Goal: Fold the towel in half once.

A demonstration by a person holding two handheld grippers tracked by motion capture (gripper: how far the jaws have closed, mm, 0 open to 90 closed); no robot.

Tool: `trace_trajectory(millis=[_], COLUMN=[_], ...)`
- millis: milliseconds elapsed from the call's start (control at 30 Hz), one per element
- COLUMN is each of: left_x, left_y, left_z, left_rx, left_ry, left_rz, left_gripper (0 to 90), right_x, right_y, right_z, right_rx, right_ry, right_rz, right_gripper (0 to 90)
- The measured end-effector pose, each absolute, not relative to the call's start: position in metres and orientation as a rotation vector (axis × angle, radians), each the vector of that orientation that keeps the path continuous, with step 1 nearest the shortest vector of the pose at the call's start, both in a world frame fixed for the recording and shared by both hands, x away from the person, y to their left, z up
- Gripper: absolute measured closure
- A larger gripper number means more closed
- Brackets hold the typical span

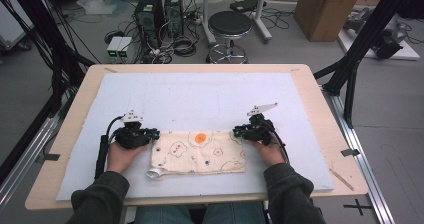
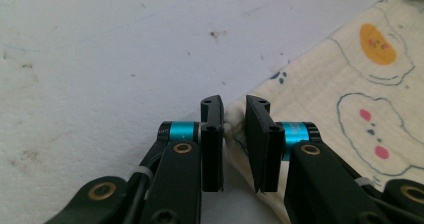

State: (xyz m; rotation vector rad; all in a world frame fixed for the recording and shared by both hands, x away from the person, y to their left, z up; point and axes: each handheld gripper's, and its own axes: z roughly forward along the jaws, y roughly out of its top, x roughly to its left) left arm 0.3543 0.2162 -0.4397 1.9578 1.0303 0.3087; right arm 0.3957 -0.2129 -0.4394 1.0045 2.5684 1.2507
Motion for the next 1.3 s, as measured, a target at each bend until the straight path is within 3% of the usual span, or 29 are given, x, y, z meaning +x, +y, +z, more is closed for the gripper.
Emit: trace_trajectory(millis=[333, 1000, 1300], left_x=[0.349, 0.338, 0.331], left_y=[0.220, 0.223, 0.230], left_z=[-0.432, -0.421, -0.414], left_rx=[1.918, 1.889, 1.874], left_ry=[0.982, 0.921, 0.907], left_rz=[0.308, 0.286, 0.298], left_gripper=[64.8, 55.1, 51.4], right_x=[0.390, 0.379, 0.372], right_y=[-0.216, -0.225, -0.226], right_z=[-0.430, -0.416, -0.411], right_rx=[0.988, 0.983, 0.968], right_ry=[2.533, 2.467, 2.469], right_rz=[1.343, 1.461, 1.480], right_gripper=[58.3, 42.4, 39.3])
